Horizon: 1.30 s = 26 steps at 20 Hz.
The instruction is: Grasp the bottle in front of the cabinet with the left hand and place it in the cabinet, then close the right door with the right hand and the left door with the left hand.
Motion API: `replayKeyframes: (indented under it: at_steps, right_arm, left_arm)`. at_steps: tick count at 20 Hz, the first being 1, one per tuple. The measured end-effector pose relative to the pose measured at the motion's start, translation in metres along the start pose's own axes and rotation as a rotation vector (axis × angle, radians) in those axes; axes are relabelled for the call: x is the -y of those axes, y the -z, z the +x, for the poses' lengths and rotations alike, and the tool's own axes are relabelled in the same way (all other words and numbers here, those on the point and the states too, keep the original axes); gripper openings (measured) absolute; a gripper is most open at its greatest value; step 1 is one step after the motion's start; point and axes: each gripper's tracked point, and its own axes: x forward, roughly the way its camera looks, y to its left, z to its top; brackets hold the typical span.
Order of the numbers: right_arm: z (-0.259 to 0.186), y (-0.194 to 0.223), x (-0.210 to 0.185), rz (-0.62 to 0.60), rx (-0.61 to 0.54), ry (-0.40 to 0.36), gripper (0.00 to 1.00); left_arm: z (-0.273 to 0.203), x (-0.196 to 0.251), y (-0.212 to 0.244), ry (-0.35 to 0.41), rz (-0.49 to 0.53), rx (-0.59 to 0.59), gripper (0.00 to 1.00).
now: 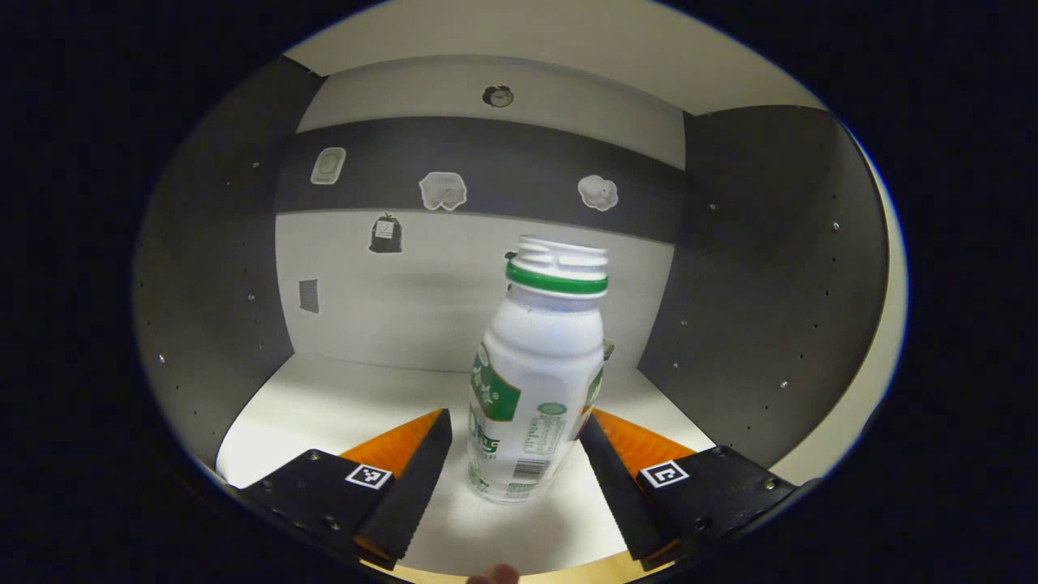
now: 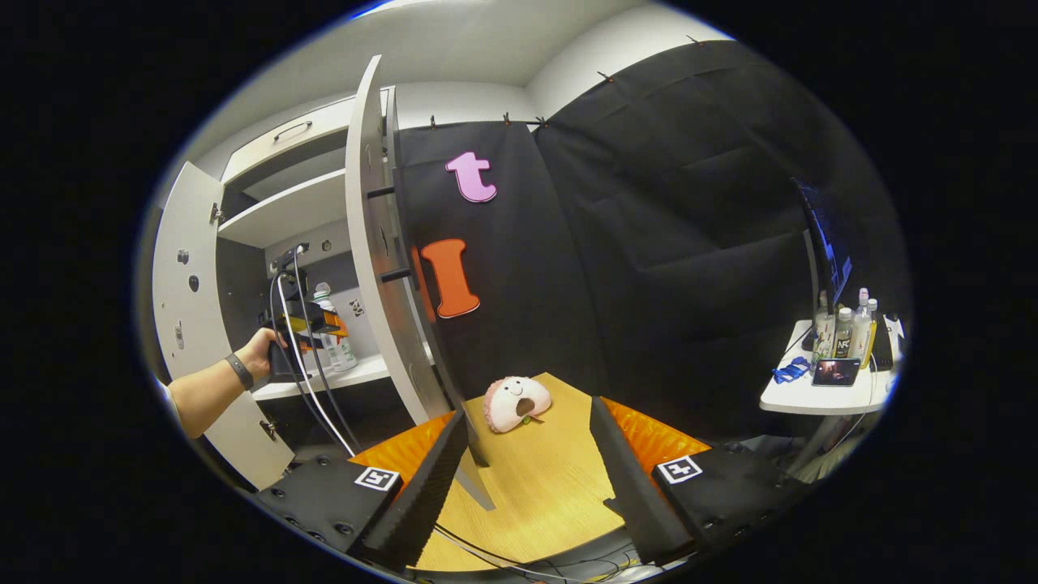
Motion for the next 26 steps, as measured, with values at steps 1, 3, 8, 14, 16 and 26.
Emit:
replayKeyframes:
  at_steps: [1,3,8,14,16,26]
  right_arm:
    - [-0.001,0.0,0.001,-0.001,-0.002,0.002,0.99]
    - [-0.001,-0.001,0.002,-0.002,-0.004,0.004,0.99]
    - [-0.005,-0.002,0.002,-0.009,-0.002,-0.005,0.99]
    - [-0.009,0.002,-0.009,-0.03,-0.021,-0.045,0.99]
    - [-0.011,0.003,-0.014,-0.035,-0.026,-0.066,0.99]
    - [-0.016,0.0,-0.055,-0.068,-0.029,-0.195,0.99]
  left_arm:
    - [-0.003,0.0,-0.001,-0.002,-0.021,0.016,0.96]
    - [-0.007,-0.003,-0.007,-0.001,-0.046,0.049,0.96]
    - [-0.045,0.012,-0.041,0.083,-0.059,0.189,0.96]
    - [-0.117,0.028,-0.077,0.152,-0.018,0.329,0.98]
    - [-0.15,0.037,-0.078,0.18,-0.025,0.347,0.96]
    - [-0.268,0.025,-0.03,0.178,-0.006,0.416,0.96]
